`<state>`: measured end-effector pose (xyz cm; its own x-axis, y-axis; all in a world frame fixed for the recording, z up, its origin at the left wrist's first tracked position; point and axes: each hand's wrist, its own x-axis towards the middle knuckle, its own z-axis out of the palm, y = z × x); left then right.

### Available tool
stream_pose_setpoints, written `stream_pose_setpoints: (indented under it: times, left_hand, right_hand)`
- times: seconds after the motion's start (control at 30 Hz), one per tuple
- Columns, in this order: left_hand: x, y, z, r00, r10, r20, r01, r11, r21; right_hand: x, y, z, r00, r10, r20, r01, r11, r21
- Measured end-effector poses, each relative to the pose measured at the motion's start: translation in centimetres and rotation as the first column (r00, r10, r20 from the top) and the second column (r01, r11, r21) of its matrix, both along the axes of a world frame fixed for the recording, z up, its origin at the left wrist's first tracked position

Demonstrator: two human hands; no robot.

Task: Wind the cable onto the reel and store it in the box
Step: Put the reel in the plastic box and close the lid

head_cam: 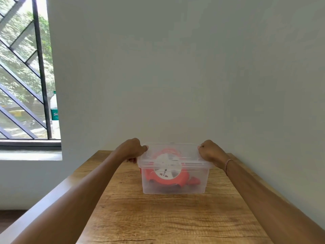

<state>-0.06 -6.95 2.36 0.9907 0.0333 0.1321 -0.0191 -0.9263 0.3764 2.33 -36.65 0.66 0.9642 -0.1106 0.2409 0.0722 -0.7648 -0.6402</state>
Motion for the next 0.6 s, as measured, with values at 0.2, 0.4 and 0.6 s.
stream_pose_setpoints:
  times: [0.2, 0.4, 0.6]
  left_hand:
    - [-1.4, -0.5, -0.4, 0.998, 0.017, -0.061, -0.021, 0.997, -0.076]
    - [-2.1, -0.8, -0.6, 0.997, 0.060, -0.057, -0.069, 0.985, -0.156]
    - [-2.3, -1.4, 0.0, 0.988, 0.110, -0.112, -0.125, 0.982, -0.142]
  right_hand:
    - [-0.5, 0.2, 0.0, 1.000, -0.003, -0.017, 0.003, 1.000, -0.022]
    - [-0.8, 0.6, 0.5, 0.997, -0.015, -0.079, 0.010, 0.998, -0.055]
    - [-1.1, 0.7, 0.5, 0.995, -0.029, -0.099, 0.024, 0.998, -0.053]
